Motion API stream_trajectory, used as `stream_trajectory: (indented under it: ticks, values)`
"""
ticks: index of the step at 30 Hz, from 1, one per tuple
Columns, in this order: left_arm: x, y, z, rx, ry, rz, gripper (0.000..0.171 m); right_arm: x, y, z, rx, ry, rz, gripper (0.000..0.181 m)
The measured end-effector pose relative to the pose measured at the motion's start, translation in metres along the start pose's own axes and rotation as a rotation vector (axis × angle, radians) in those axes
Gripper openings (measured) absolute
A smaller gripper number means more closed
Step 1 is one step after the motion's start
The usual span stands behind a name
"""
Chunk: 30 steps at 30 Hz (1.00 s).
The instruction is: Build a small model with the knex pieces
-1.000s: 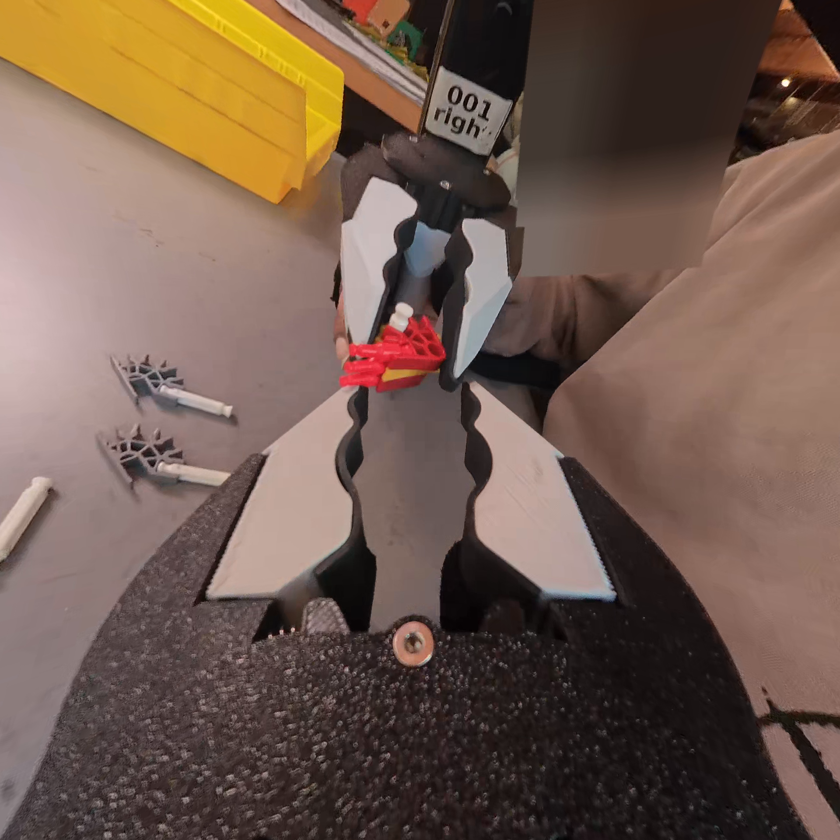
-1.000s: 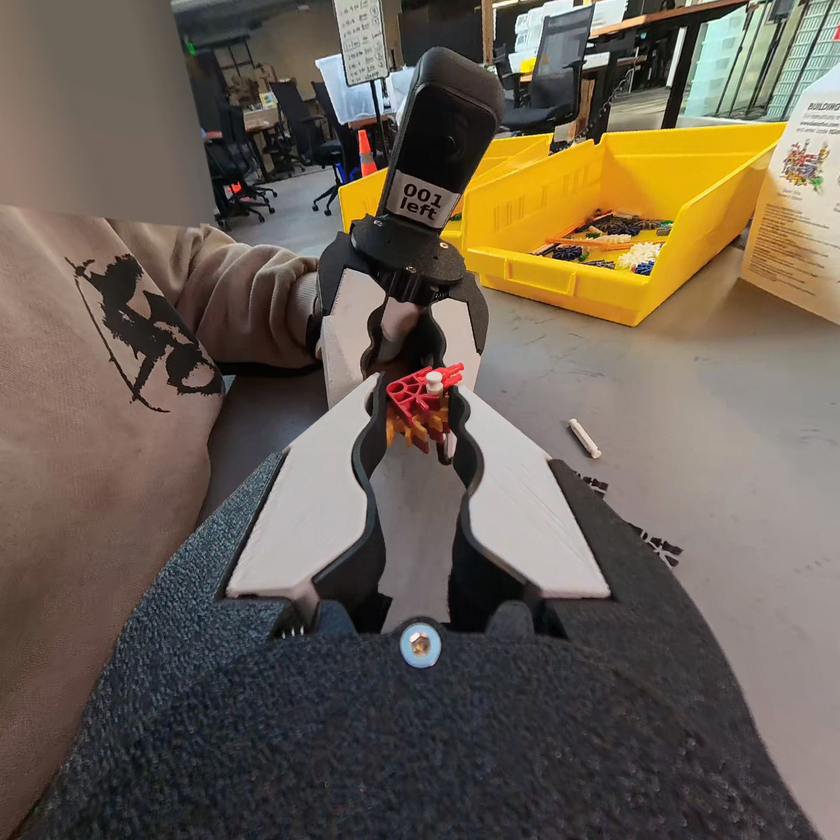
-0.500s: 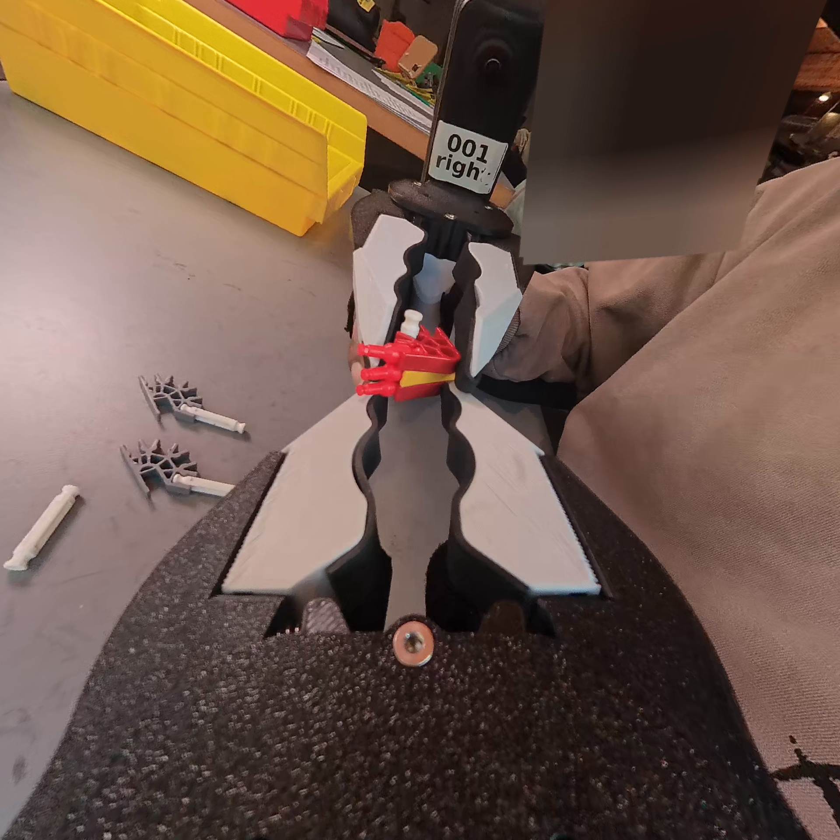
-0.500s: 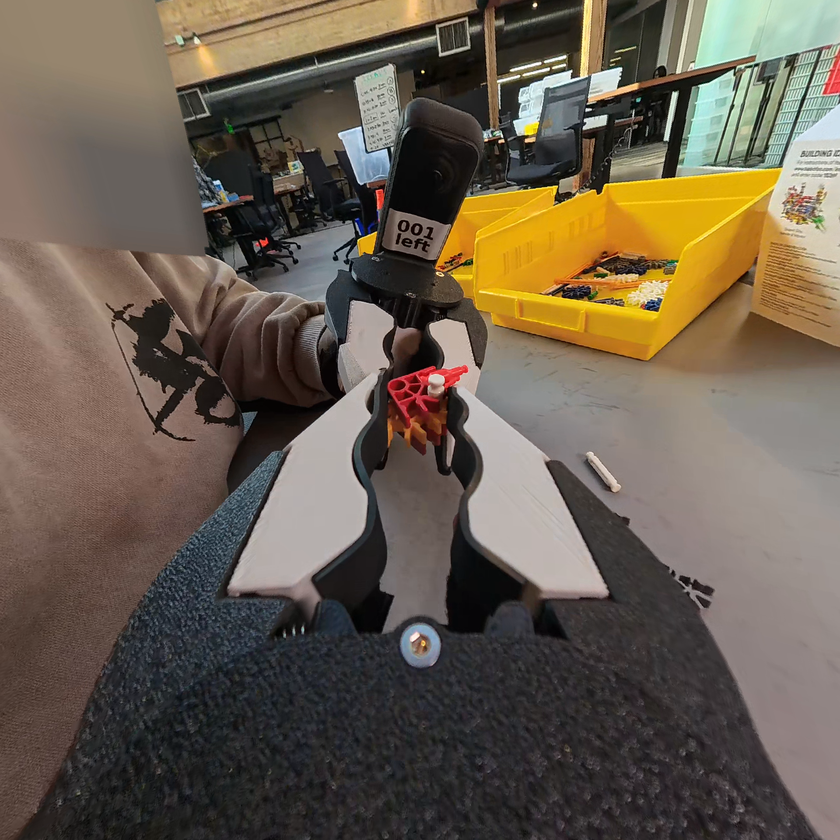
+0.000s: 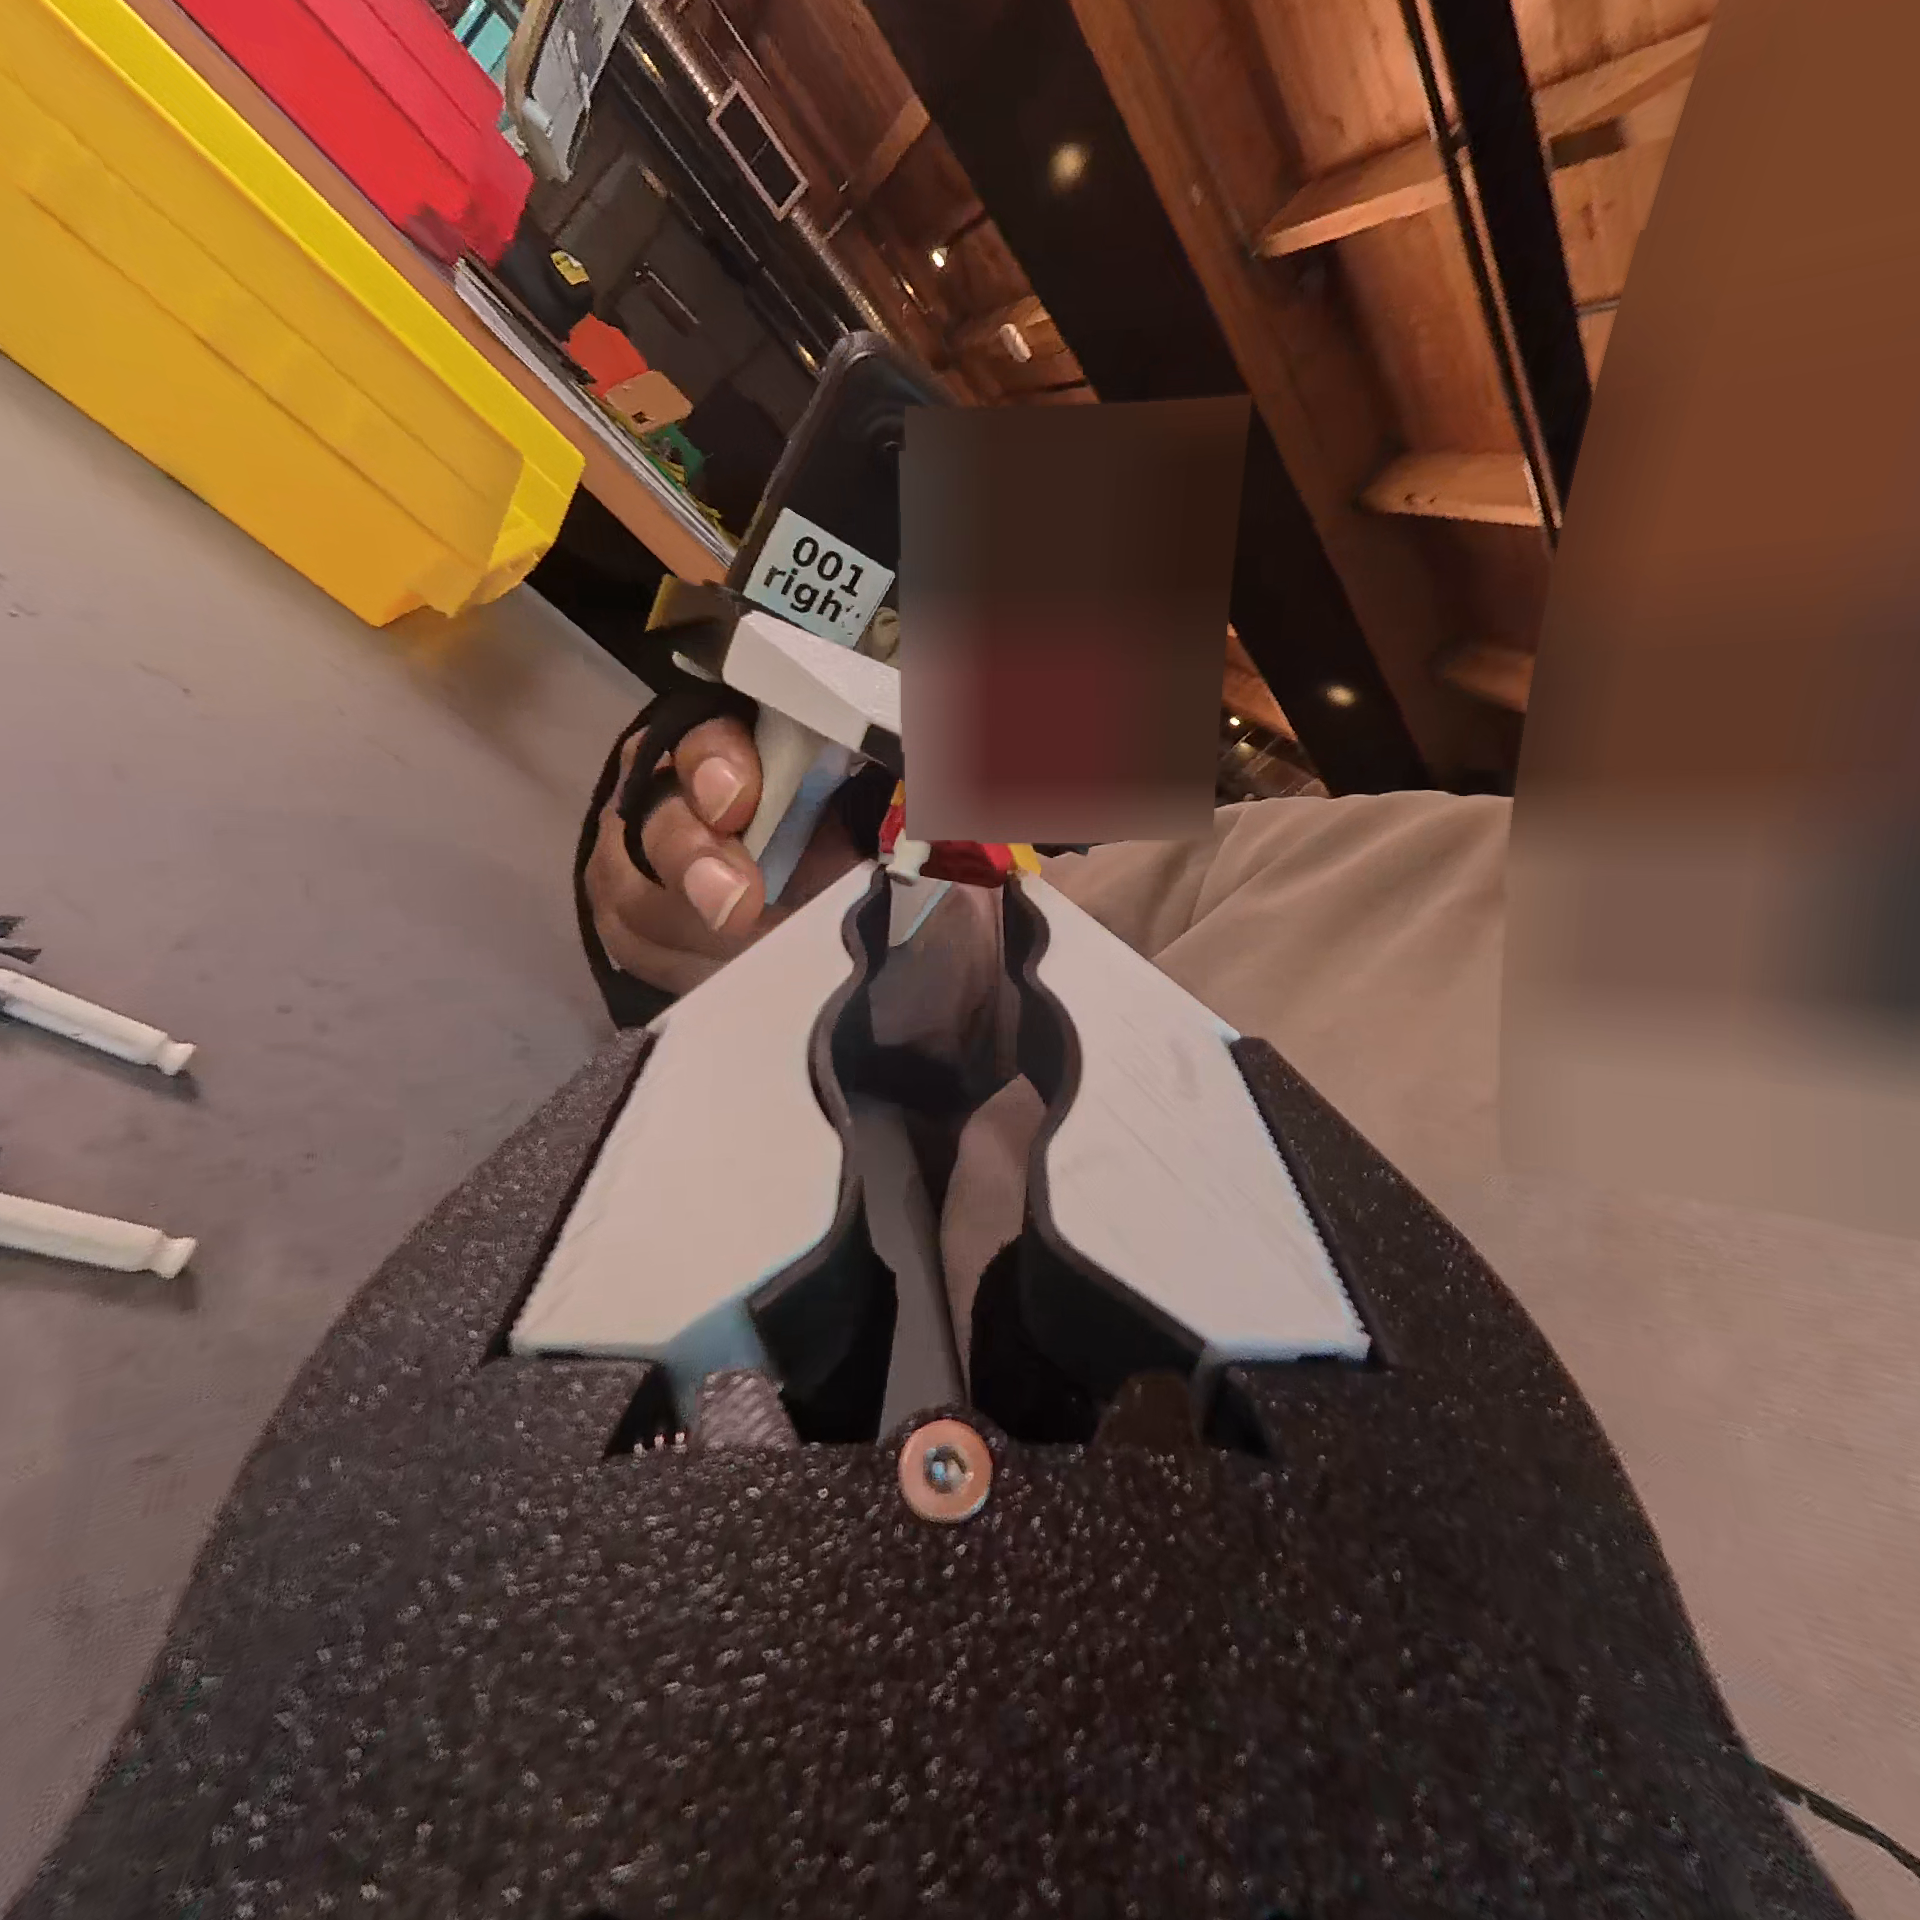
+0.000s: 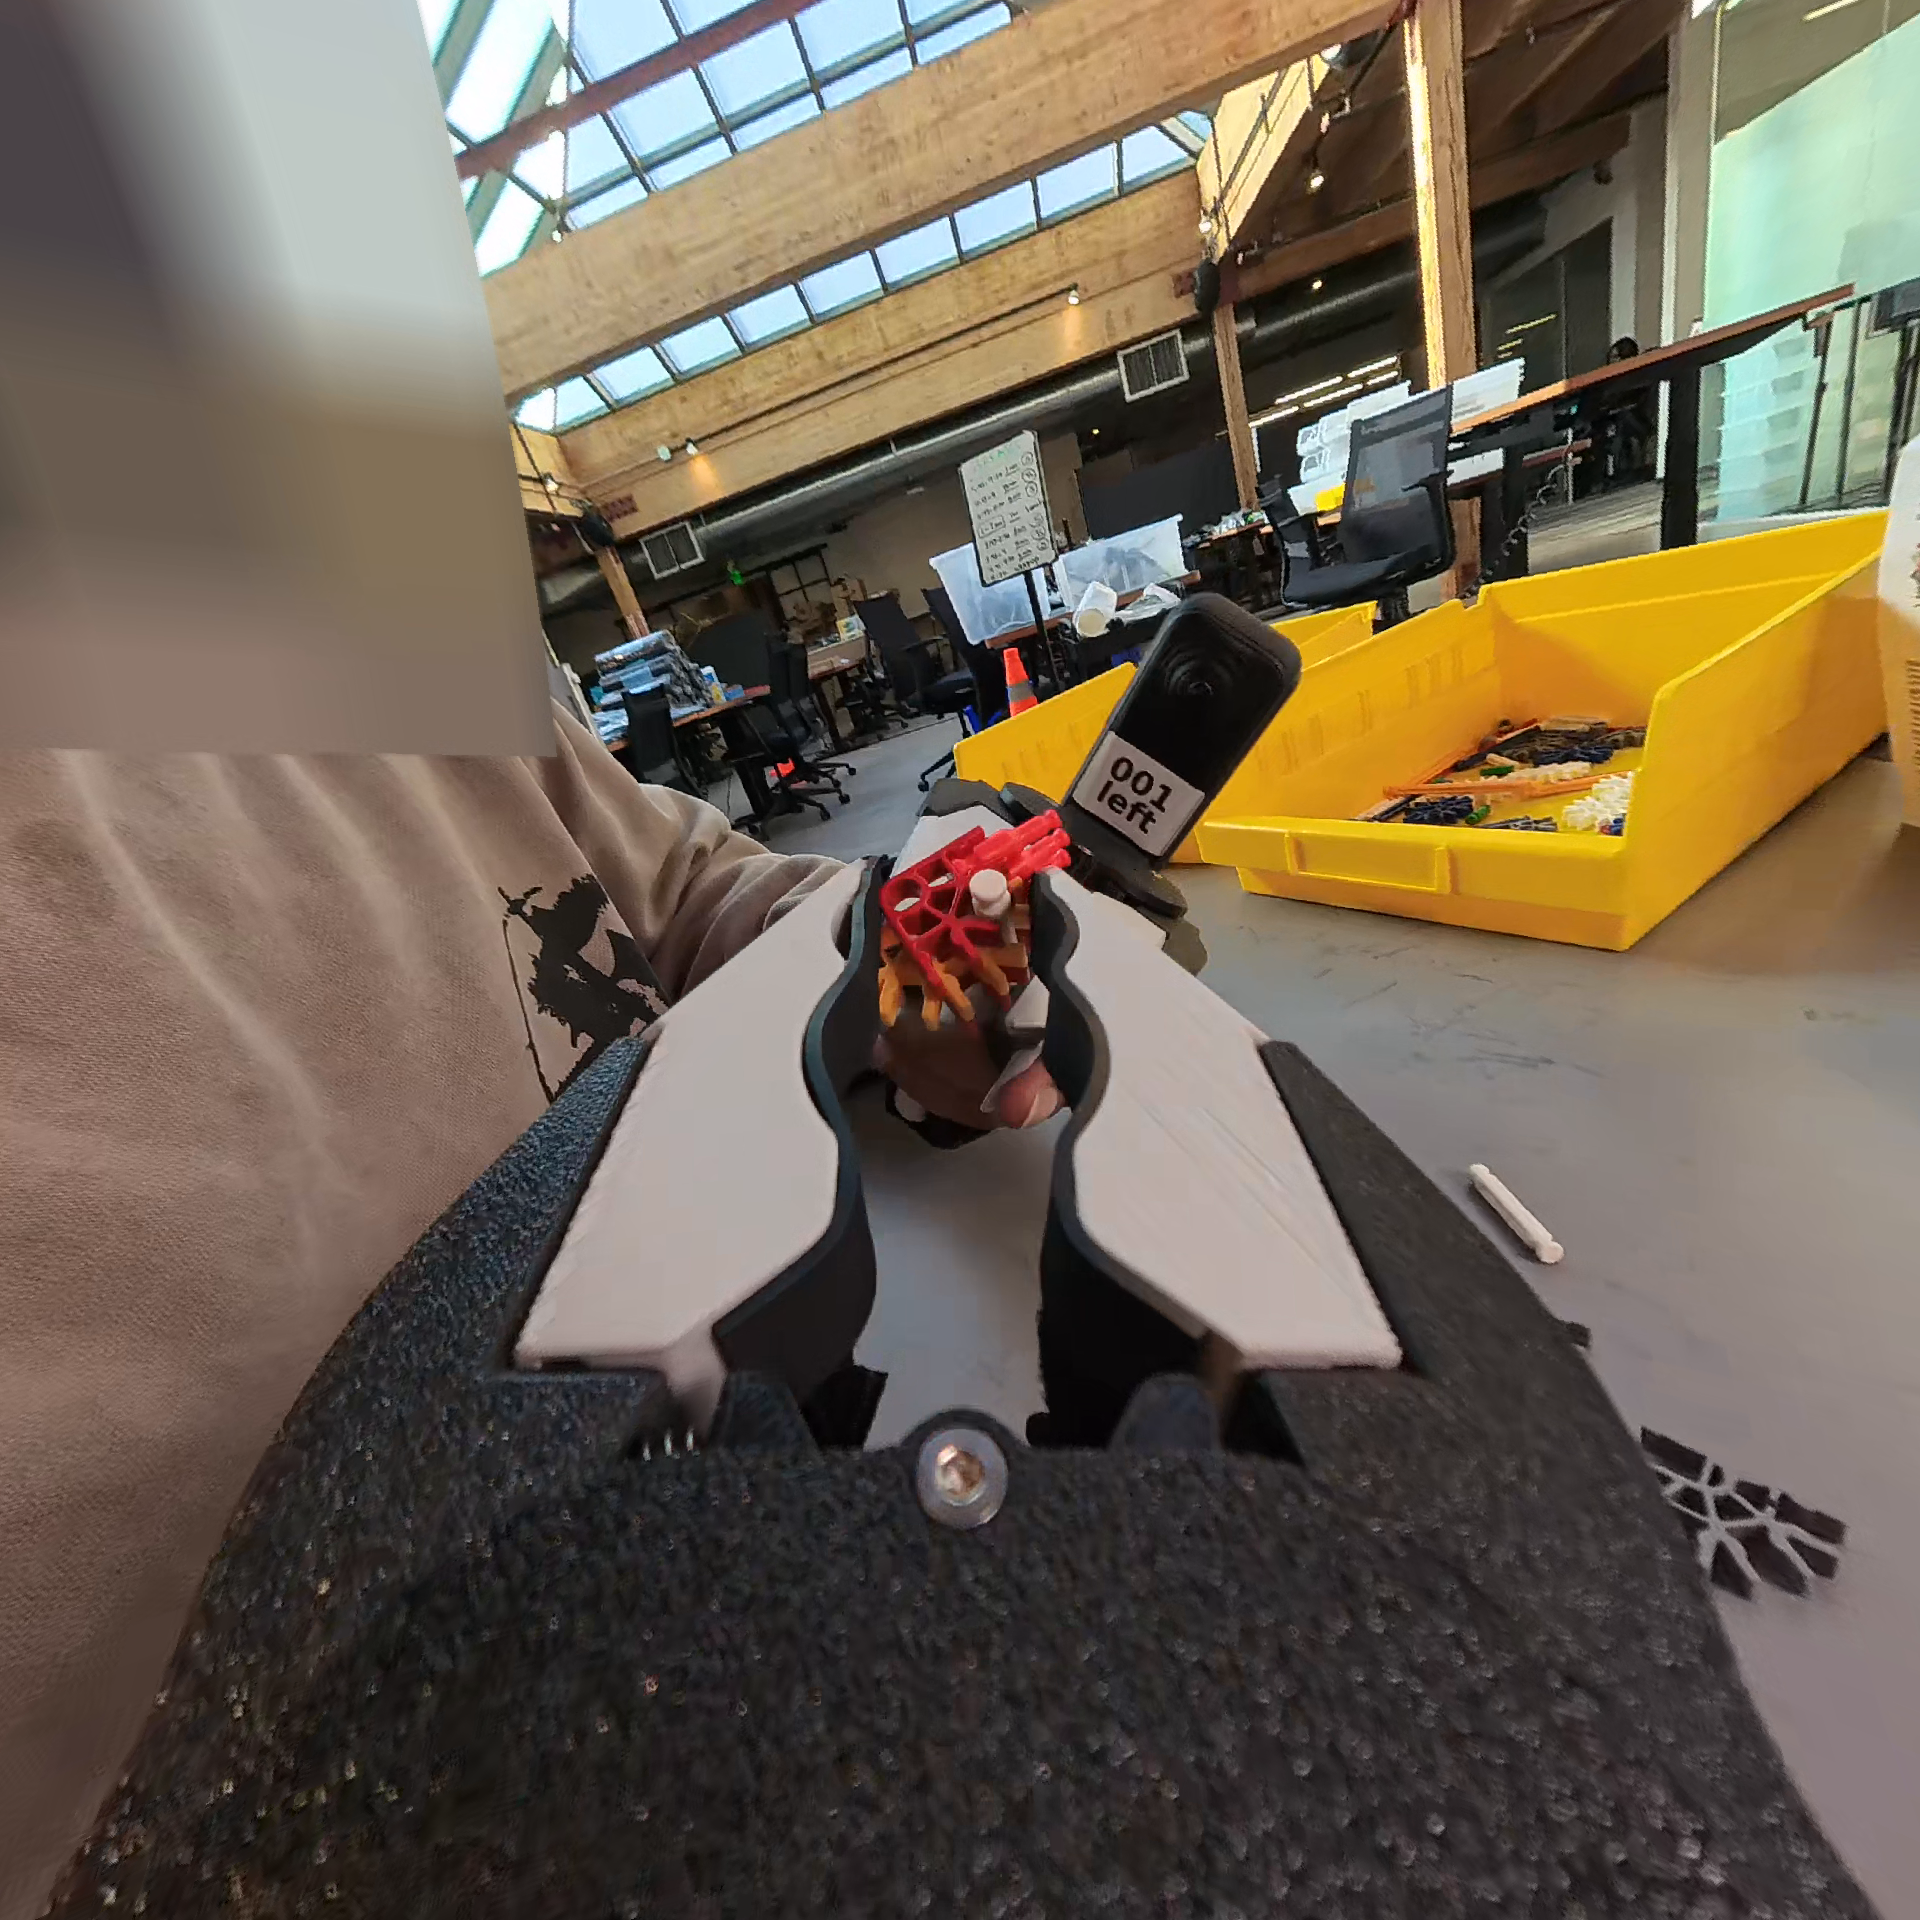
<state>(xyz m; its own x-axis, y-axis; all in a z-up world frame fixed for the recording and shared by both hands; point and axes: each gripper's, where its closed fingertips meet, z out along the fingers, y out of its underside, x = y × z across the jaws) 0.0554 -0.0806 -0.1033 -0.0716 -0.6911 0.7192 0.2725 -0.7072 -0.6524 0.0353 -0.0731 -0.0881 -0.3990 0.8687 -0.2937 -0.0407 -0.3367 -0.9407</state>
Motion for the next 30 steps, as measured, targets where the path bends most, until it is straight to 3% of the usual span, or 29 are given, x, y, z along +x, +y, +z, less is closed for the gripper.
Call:
stream_trajectory:
  ticks: [8,18,30]
  values:
    - [-0.001,-0.004,-0.003,0.053,0.059,-0.131,0.02,0.003,0.002,-0.001,-0.019,-0.005,0.02,0.025]
    - [0.001,-0.006,-0.005,0.069,0.074,-0.149,0.018,0.002,0.005,-0.003,-0.073,0.019,-0.038,0.024]
    - [-0.007,-0.009,-0.011,0.104,0.029,-0.2,0.027,0.01,0.015,0.002,-0.235,0.21,-0.342,0.023]
